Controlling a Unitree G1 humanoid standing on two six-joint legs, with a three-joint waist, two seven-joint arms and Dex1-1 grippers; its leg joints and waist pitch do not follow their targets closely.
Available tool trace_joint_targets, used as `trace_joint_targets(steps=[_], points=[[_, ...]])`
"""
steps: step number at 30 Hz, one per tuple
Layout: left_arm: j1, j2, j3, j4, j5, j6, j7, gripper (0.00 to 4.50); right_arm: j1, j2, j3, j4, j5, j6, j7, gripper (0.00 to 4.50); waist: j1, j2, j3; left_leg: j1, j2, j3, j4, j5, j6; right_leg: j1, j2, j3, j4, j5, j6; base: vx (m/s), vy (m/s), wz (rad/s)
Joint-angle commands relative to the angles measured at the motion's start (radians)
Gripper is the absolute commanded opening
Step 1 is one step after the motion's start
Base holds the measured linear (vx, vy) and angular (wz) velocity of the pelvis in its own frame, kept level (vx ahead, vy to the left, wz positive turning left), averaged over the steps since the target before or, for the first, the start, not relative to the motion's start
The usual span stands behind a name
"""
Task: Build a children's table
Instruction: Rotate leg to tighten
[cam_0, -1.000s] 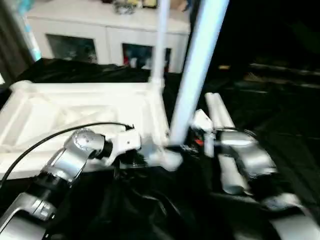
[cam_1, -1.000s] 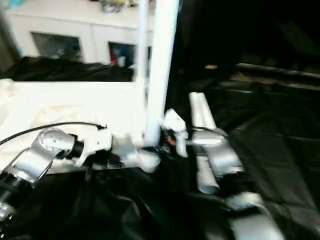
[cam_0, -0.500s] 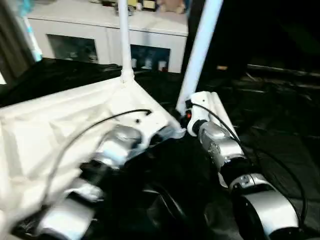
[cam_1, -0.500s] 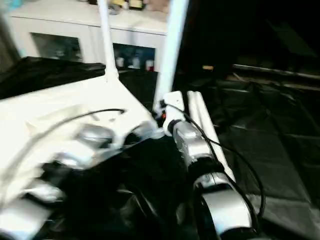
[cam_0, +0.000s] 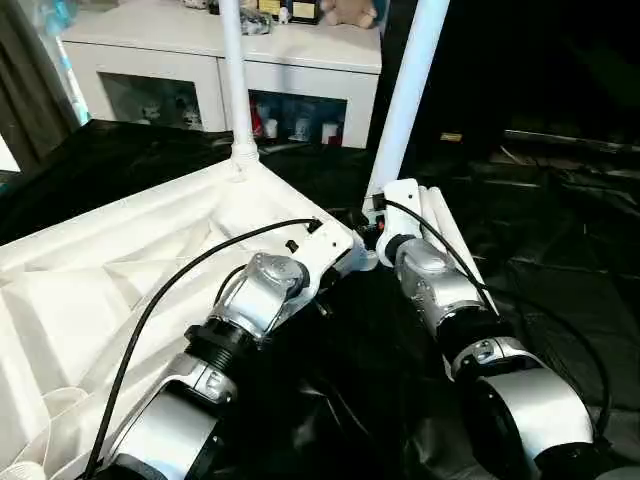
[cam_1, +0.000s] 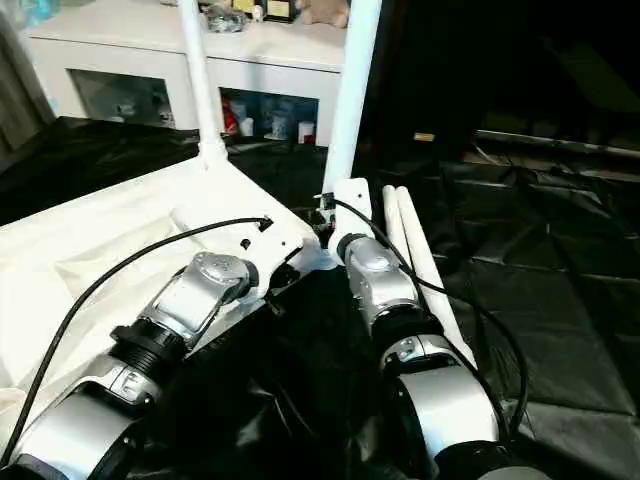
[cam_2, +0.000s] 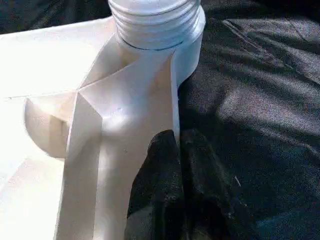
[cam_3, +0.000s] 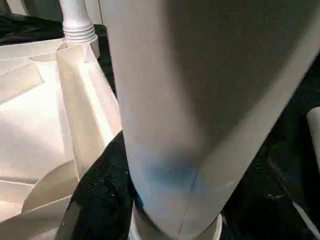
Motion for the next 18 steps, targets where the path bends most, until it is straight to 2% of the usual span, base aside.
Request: trace_joint_targets(steps=[1, 3, 4, 5, 8, 11, 18], points=[[-0.025, -0.012, -0.017, 0.019, 0.013, -0.01, 0.014, 0.0, 0.066, 0.064, 0.033, 0.152, -0.022, 0.084, 0.024, 1.87, -0.003, 0.012, -0.013, -0.026, 0.007, 0.003, -0.08, -0.285, 0.011, 0.02, -0.052, 0.046, -0.097, -0.298, -0.144, 0.0, 0.0, 0.0], [-0.027, -0.011, -0.017, 0.023, 0.011, -0.011, 0.013, 0.0, 0.059, 0.066, 0.018, 0.157, -0.017, 0.089, 0.02, 1.87, -0.004, 0.012, -0.013, -0.025, 0.007, 0.003, -0.081, -0.294, 0.01, 0.019, -0.053, 0.046, -0.098, -0.309, -0.142, 0.0, 0.0, 0.0], [-0.028, -0.011, -0.016, 0.024, 0.01, -0.012, 0.012, 0.0, 0.056, 0.066, 0.011, 0.158, -0.012, 0.089, 0.025, 2.22, -0.004, 0.012, -0.012, -0.024, 0.007, 0.003, -0.081, -0.301, 0.01, 0.017, -0.052, 0.046, -0.1, -0.32, -0.139, 0.0, 0.0, 0.0], [-0.029, -0.011, -0.016, 0.026, 0.01, -0.013, 0.011, 0.0, 0.054, 0.066, 0.007, 0.158, -0.01, 0.088, 0.03, 2.22, -0.004, 0.012, -0.011, -0.025, 0.007, 0.002, -0.082, -0.304, 0.01, 0.017, -0.053, 0.047, -0.101, -0.33, -0.136, 0.0, 0.0, 0.0], [-0.03, -0.011, -0.016, 0.028, 0.009, -0.017, 0.005, 0.0, 0.05, 0.064, 0.005, 0.159, -0.012, 0.087, 0.036, 2.66, -0.006, 0.013, -0.012, -0.025, 0.006, 0.002, -0.082, -0.305, 0.01, 0.015, -0.052, 0.048, -0.101, -0.338, -0.136, 0.0, 0.0, 0.0], [-0.03, -0.009, -0.019, 0.026, 0.007, -0.022, -0.003, 0.0, 0.045, 0.062, 0.004, 0.158, -0.013, 0.085, 0.046, 3.01, -0.003, 0.011, -0.012, -0.027, 0.008, 0.005, -0.081, -0.276, 0.01, 0.016, -0.05, 0.049, -0.098, -0.279, -0.148, 0.0, 0.0, 0.0], [-0.031, 0.0, -0.019, 0.022, 0.006, -0.029, -0.014, 0.0, 0.03, 0.054, -0.008, 0.16, -0.018, 0.069, 0.067, 3.42, -0.004, 0.012, -0.01, -0.028, 0.008, 0.004, -0.083, -0.293, 0.013, 0.014, -0.053, 0.05, -0.103, -0.333, -0.14, 0.0, 0.0, 0.0]])
